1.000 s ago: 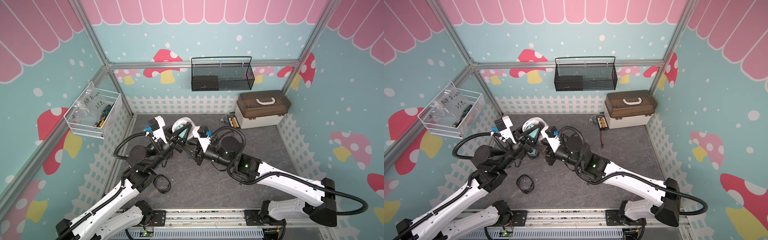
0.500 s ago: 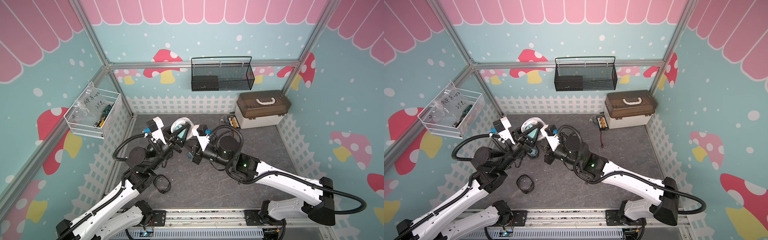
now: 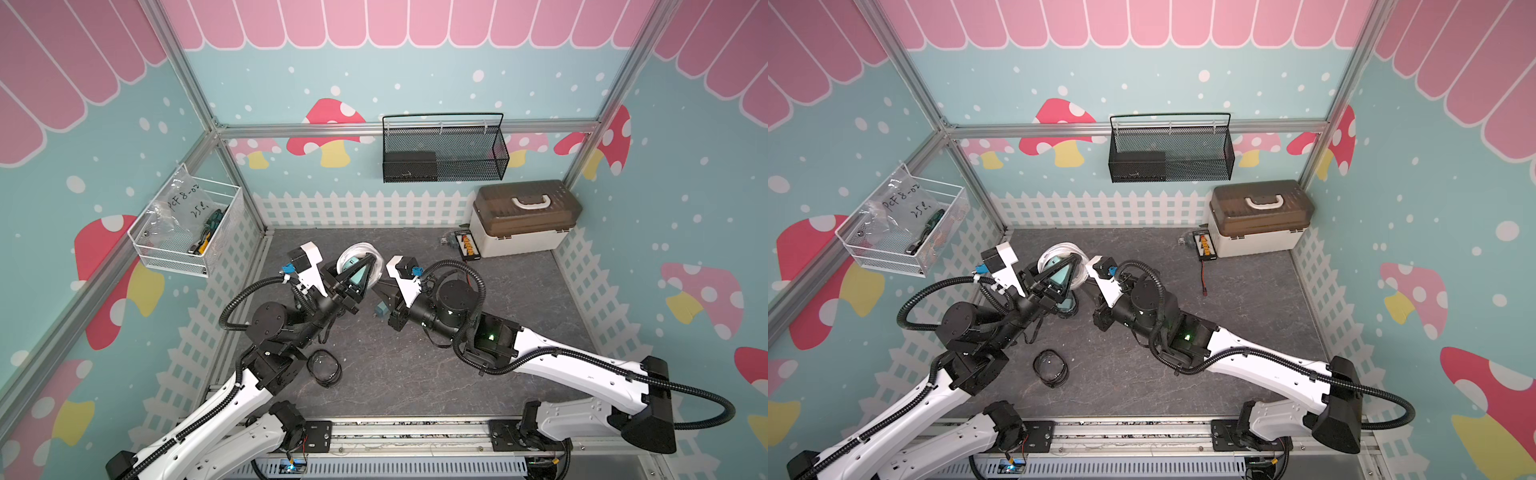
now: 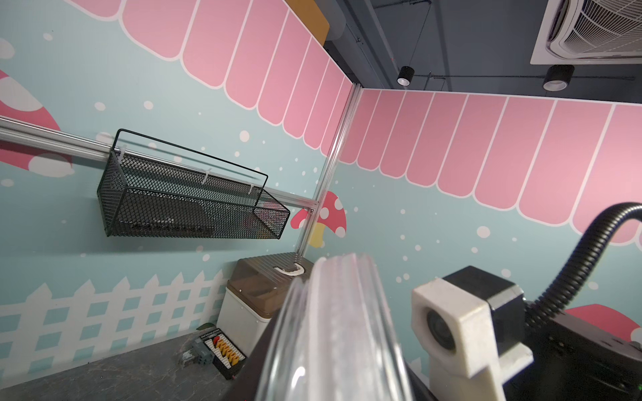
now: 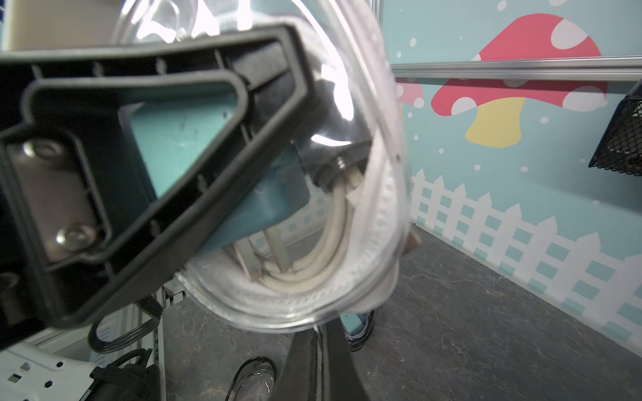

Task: Pack away charging kits
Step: Zip the zipper on the storage bag.

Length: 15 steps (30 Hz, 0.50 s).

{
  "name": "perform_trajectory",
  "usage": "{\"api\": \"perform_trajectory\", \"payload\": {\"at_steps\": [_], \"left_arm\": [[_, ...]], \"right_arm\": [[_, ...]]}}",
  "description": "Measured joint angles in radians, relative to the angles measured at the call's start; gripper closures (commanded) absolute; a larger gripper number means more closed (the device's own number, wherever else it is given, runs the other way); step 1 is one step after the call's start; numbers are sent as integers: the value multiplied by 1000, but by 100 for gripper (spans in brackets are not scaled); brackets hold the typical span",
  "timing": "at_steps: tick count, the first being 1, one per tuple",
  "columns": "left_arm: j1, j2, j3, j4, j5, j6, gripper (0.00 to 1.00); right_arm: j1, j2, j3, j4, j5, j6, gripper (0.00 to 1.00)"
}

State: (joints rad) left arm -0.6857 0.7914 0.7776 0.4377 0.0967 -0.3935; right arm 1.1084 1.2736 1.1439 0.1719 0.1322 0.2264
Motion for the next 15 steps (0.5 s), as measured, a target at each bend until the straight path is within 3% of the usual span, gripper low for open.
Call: {"api": "perform_trajectory", "payload": {"at_steps": [14,15], "left_arm": [[0,-3,-5,-5,39,-30,100],[0,-3,-8,0,42,-34,92]], "right_arm": [[6,-48,0,-75,42,-88,100],[6,-53,0,-83,40,-92,100]]}}
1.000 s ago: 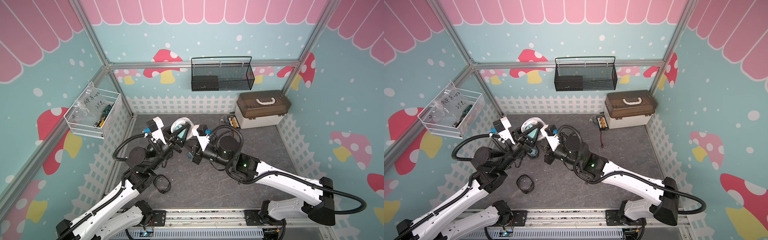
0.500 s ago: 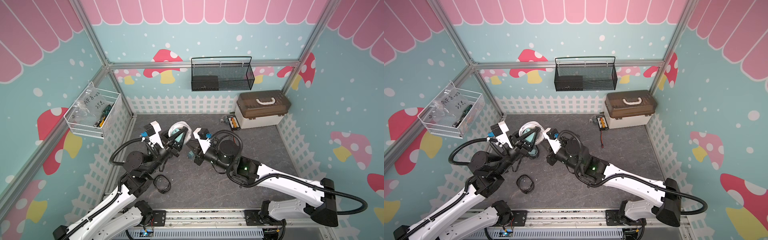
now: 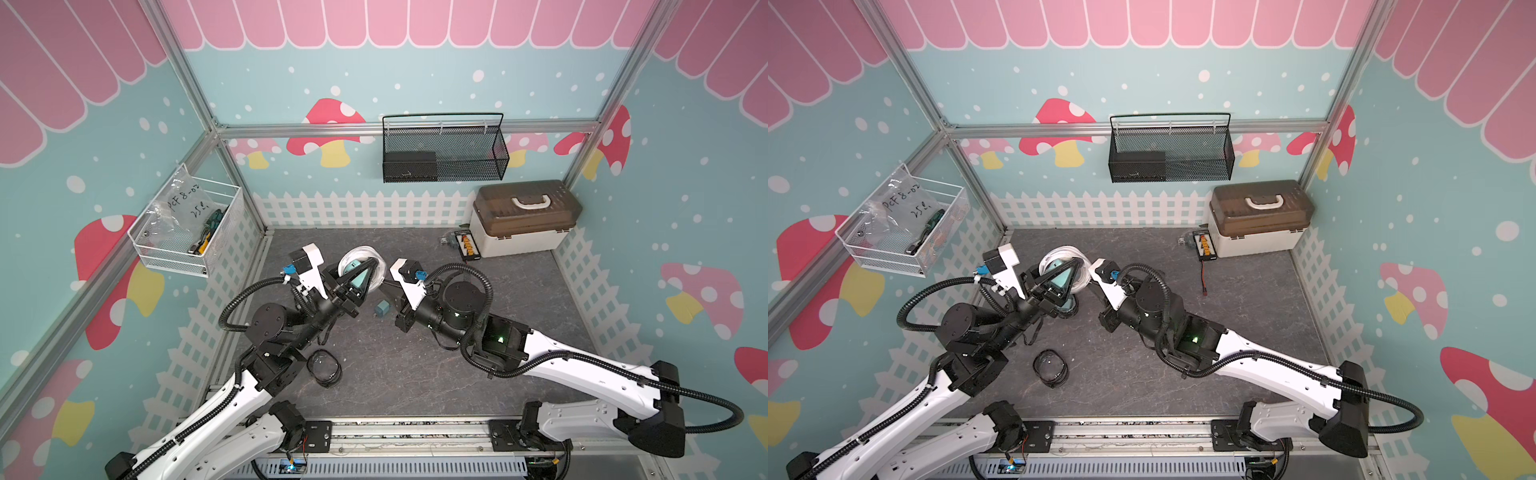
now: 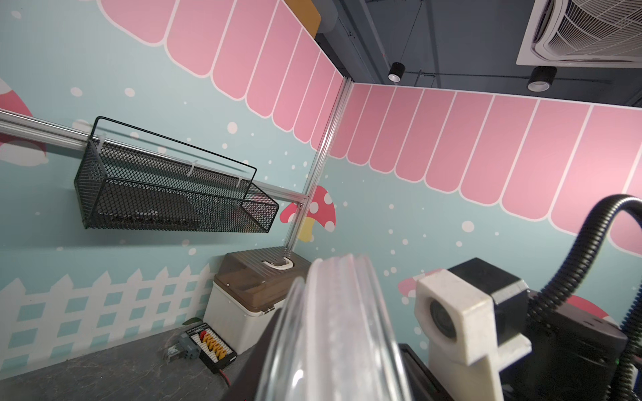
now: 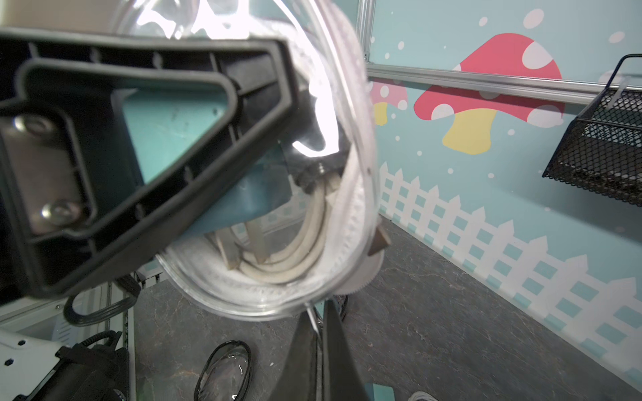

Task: Pack away charging kits
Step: Zip the zipper on the storage bag.

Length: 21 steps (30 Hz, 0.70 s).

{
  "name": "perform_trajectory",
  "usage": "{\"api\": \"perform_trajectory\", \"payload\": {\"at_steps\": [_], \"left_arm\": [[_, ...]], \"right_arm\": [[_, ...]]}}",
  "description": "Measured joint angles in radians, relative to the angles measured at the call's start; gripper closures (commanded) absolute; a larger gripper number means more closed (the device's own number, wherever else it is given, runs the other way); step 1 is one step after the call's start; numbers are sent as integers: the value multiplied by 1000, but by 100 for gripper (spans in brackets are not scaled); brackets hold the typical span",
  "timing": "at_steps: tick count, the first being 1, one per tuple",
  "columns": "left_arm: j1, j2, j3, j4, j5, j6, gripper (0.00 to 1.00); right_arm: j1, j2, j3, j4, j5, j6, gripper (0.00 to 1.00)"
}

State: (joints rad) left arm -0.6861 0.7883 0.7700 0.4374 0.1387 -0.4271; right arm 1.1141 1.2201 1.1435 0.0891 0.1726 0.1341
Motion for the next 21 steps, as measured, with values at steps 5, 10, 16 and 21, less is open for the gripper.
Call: {"api": "perform_trajectory", "payload": {"at_steps": [5,10,16,21], "left_arm": [[0,10,-17,31,19,-25,50],[2,28,-18,68,46,-60,41],[3,81,-18,130,90,-100,39],[3,121,-18,187,98,-130,42]], "right_arm": [[-3,-8,2,-32,-4,-18,100],[-39,-9,23,-37,37,-19,100],[-39,-8,37,-38,45,-18,100],[-42,-7,43,-39,44,-8,100]]}}
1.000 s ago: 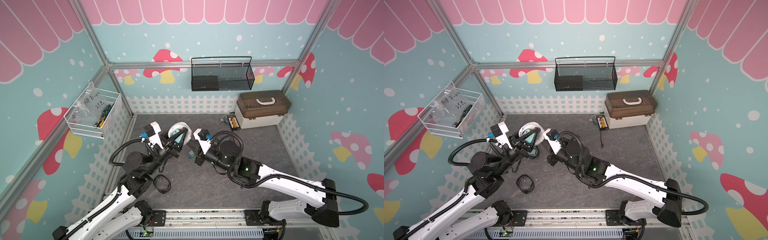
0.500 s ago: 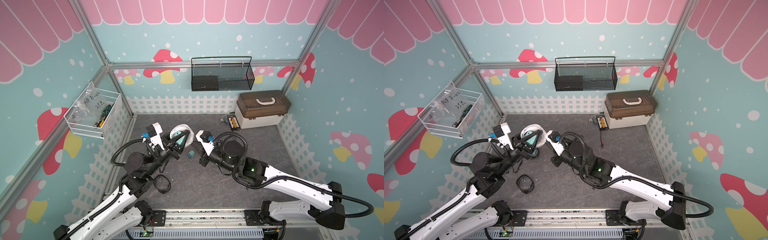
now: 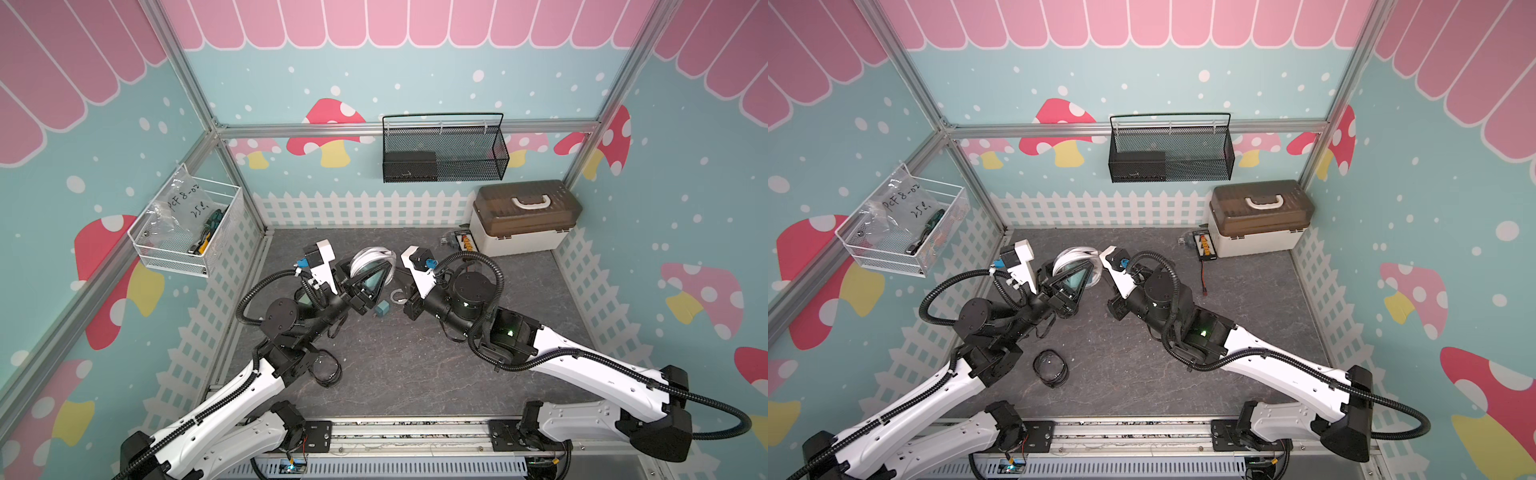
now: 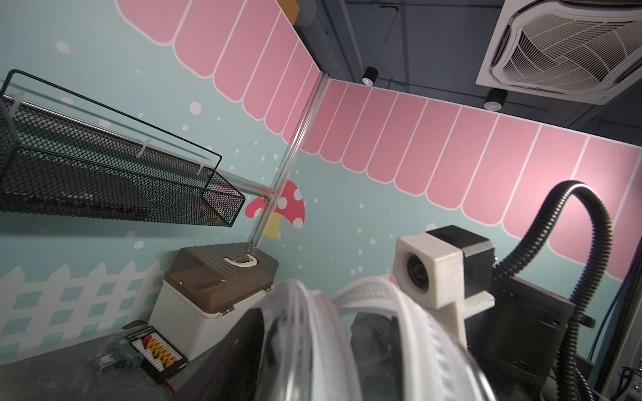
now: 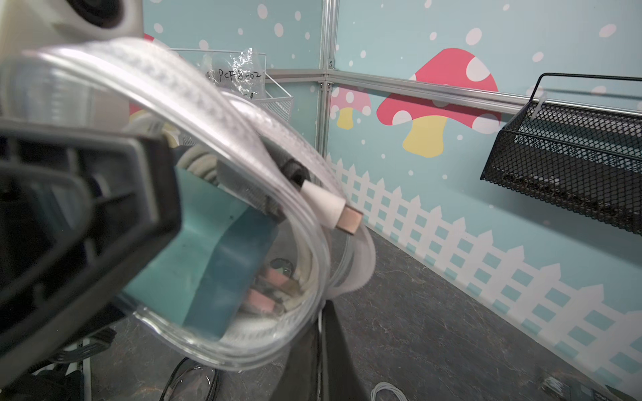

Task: Pack away charging kits
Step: Zip the zipper on the storage bag.

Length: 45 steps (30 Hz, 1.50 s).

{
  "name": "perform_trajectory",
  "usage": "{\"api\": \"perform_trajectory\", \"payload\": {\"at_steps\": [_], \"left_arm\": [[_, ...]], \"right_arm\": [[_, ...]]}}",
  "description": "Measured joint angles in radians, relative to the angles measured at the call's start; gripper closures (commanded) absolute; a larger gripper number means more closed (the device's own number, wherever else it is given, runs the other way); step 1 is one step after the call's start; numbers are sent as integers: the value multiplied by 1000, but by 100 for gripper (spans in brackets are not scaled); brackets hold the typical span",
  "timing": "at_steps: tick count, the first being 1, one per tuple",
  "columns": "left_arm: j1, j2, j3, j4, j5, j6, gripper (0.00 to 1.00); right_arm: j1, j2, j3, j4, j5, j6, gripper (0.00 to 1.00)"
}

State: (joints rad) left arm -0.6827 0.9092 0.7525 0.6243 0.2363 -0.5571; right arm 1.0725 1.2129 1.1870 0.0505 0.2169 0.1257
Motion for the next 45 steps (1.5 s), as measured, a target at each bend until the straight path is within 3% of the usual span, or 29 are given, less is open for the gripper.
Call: {"api": "perform_trajectory", "payload": {"at_steps": [4,11,19,28,45], "left_arm": [[2,21,4,25,-1,-19,52],[8,30,42,-13,-35,-30,100],[8,-5,83,-197,-32,-10,100],[11,-64,109,-353,53,17,100],[26,-2,226,-558,140,87,100]], "right_arm": [[0,3,0,1,-1,19,100],[4,3,0,9,-11,39,100],[14,-49,-41,0,11,-13,100],[2,-95,-58,-30,-32,-66,100],[-20,-94,-28,-118,-31,-175,100]]}}
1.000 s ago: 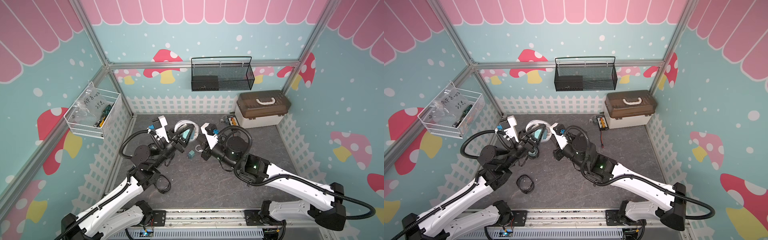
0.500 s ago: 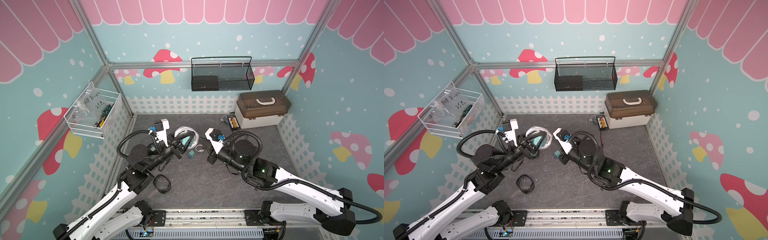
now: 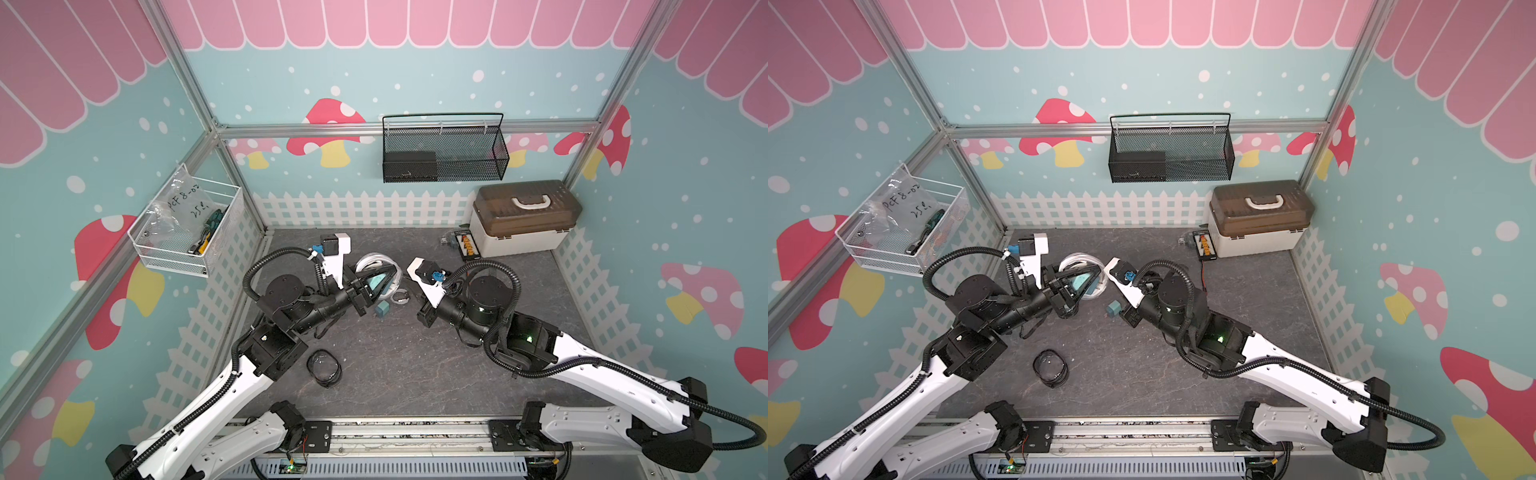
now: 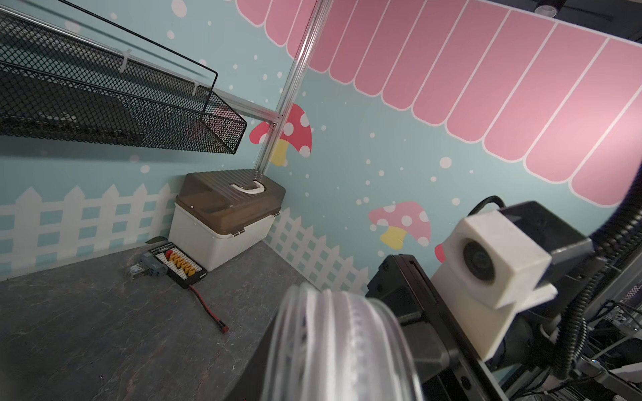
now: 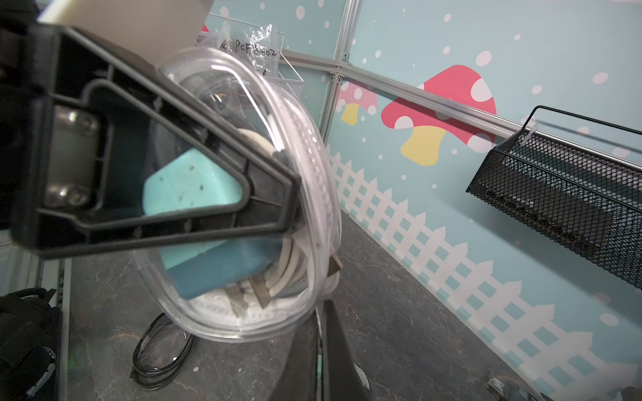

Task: Pack away charging kits
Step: Zip the zipper on the storage bag.

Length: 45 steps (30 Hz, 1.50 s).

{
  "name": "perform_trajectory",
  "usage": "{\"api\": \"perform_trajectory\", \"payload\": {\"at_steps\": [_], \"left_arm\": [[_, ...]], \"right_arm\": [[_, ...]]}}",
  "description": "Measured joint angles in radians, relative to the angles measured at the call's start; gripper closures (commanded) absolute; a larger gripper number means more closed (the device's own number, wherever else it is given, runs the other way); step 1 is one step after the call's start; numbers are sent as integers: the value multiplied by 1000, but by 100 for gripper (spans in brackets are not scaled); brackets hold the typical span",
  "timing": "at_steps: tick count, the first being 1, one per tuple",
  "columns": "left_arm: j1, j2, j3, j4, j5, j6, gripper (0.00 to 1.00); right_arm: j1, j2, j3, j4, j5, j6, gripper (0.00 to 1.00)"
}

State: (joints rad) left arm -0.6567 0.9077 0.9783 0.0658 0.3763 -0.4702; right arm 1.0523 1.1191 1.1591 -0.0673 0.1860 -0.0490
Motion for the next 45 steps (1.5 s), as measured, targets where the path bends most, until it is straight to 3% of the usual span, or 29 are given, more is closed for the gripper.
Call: {"api": "perform_trajectory", "payload": {"at_steps": [3,10,21,27,29,31,33,45], "left_arm": [[0,28,26,-29,18,6,100],[2,165,159,-70,111,0,69],[7,254,220,-73,155,-62,42],[9,258,220,-63,136,-86,53],[10,259,220,-53,129,-93,67],[18,260,220,-43,109,-94,88],[21,260,220,-41,105,-96,100],[2,237,219,-122,102,-54,100]], "right_arm": [[-10,-8,-1,-23,-9,3,100],[-42,-57,-58,40,-17,85,100],[-51,-14,-97,138,-15,209,100],[-51,3,-103,179,-18,251,100],[-51,5,-103,187,-18,260,100],[-50,4,-103,188,-18,268,100],[-50,4,-103,189,-15,270,100],[-45,-74,-127,84,25,163,100]]}}
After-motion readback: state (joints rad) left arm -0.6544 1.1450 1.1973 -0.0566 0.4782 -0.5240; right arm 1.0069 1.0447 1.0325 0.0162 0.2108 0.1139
